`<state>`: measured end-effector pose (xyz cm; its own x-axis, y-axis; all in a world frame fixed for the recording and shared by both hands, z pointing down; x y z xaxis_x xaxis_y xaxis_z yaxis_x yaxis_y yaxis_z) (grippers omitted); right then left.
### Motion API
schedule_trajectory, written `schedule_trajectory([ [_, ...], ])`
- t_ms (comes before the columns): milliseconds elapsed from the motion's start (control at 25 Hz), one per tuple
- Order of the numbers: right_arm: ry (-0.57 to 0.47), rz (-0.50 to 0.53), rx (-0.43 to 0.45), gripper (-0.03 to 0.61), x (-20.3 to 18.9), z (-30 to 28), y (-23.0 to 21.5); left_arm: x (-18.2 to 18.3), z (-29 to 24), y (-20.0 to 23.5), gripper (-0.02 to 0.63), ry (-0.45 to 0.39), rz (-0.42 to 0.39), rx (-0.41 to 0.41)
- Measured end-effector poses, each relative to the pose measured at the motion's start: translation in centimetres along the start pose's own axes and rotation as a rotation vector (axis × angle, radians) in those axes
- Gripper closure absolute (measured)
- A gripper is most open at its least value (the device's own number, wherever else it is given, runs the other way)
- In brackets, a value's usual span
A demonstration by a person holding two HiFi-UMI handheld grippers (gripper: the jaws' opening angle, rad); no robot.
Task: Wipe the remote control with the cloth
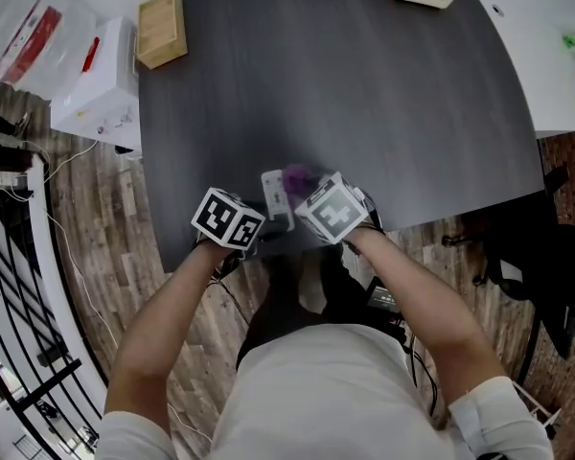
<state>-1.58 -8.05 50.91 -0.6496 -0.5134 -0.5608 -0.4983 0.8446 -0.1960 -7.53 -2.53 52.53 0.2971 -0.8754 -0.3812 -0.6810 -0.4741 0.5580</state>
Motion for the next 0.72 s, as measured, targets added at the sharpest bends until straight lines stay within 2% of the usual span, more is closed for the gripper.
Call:
schedule_trajectory([
  [160, 0.017, 0.041, 0.053, 0.471, -1.2, 0.6, 1.2, 0.3, 0.0, 0.4, 0.326, -0.111, 0.164, -0.019],
  [400, 0.022, -0.021, 0.119, 0.471, -3.5, 2.0, 2.6, 1.1, 0.0, 0.8, 0.325, -0.267, 0.335, -0.015],
  [480, 0.017, -0.054, 0.13, 0.471, -4.1, 2.3, 3.2, 1.3, 0.0, 0.8, 0.325, -0.297, 0.356, -0.012],
  [600, 0.018, -0.098, 0.148, 0.471, -5.1, 2.7, 3.8, 1.2, -0.4, 0.2, 0.325, -0.297, 0.348, -0.021],
  [720, 0.04, -0.122, 0.207, 0.471, -6.1, 2.7, 4.7, 1.2, -0.4, 0.2, 0.325, -0.324, 0.383, -0.042],
])
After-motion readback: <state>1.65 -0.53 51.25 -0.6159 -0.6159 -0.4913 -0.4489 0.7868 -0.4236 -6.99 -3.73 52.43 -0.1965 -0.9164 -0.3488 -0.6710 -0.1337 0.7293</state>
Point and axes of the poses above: the fingertips, and each gripper's own axes: z backward along the fingers, y to its left, x out of its top, the point moved 3 cm from there along z, backward along the fingers, and after that the axes turned 4 degrees about -y, right-handed, at the moved point
